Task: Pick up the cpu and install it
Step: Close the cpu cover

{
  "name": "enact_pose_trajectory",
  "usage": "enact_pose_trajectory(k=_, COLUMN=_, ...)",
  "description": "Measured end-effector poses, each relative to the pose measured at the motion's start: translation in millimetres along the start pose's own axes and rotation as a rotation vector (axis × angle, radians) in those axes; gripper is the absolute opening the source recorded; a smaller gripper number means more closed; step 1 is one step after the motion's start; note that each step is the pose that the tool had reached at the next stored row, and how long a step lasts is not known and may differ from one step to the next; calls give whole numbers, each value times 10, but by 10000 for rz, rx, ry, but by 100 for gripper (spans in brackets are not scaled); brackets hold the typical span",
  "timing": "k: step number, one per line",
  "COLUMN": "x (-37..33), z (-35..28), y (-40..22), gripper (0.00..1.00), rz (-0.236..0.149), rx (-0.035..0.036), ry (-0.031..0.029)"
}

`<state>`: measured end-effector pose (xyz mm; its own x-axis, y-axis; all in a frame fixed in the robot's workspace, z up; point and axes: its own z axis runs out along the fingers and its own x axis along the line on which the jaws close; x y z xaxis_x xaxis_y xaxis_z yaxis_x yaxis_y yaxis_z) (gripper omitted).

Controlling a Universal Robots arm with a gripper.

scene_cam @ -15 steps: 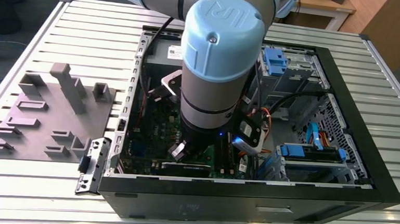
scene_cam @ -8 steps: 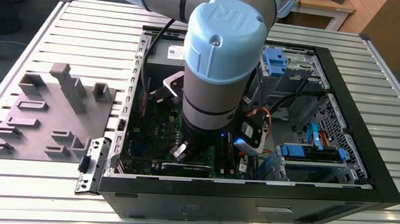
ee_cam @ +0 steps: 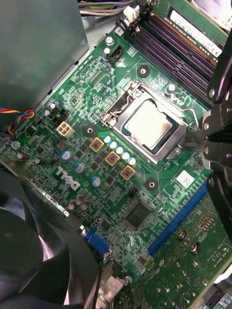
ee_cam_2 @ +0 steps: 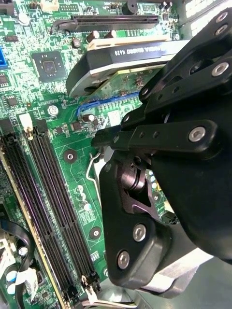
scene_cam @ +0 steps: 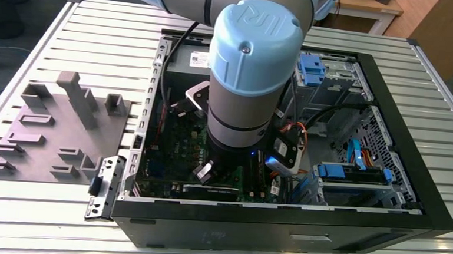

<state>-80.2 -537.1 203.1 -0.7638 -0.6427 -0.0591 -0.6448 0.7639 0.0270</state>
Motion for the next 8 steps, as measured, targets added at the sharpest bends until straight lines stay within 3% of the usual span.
enact_pose_trajectory(k=8, x=8, z=25, y=4, gripper=11, rz=0, rx=0, ry=2)
